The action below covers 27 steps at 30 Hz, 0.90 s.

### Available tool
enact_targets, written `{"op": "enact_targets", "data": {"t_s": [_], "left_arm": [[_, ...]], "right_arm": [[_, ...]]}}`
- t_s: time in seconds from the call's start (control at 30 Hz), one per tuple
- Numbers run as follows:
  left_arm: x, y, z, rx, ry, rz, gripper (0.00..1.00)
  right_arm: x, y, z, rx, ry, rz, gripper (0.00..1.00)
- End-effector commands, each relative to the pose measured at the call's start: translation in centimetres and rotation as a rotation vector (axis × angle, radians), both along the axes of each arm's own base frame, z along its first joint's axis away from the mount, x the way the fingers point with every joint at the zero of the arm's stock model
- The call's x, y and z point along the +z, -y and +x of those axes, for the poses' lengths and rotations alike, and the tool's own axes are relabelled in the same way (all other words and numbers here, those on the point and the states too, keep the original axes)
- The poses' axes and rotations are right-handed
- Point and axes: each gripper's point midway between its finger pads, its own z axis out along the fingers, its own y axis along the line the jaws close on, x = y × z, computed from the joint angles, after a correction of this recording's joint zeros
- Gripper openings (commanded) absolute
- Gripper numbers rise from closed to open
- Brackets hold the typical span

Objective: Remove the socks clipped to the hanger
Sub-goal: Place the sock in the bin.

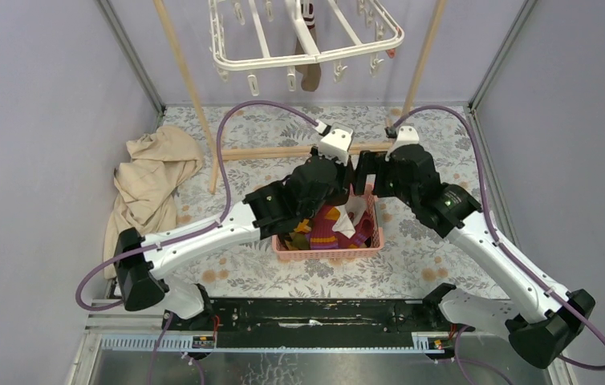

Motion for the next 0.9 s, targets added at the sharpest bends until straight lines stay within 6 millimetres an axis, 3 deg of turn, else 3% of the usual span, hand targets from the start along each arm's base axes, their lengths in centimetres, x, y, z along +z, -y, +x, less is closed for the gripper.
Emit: {"op": "enact_targets", "data": {"t_s": [0.0, 0.2, 0.43, 0.7, 0.87], "left_arm": [[2.1, 1.7, 0.6, -0.028, 0.01, -0.049, 0.0], [2.4, 3.9, 1.4, -0.058, 0.001, -0.041, 0.0], [2.4, 6.2, 2.1, -0.084, -0.021, -0.053, 0.0], [-1.7, 7.0, 2.3, -0.058, -0.134, -0.116, 0.0], [-5.5, 6.1, 1.2, -0.023, -0.229, -0.128, 0.0]], "right_arm": [[-0.1, -0.2, -1.1, 0.005, 0.007, 0.061, 1.0], [-1.5, 0.6, -2.0, -0.007, -0.008, 0.062, 1.0], [-0.3, 1.9, -2.7, -0.045, 0.008, 0.061, 1.0], [0.0, 2.2, -4.3, -0.001, -0.01, 0.056, 1.0], [-0.1, 1.7, -5.8, 0.057, -0.034, 0.091, 1.0]]}}
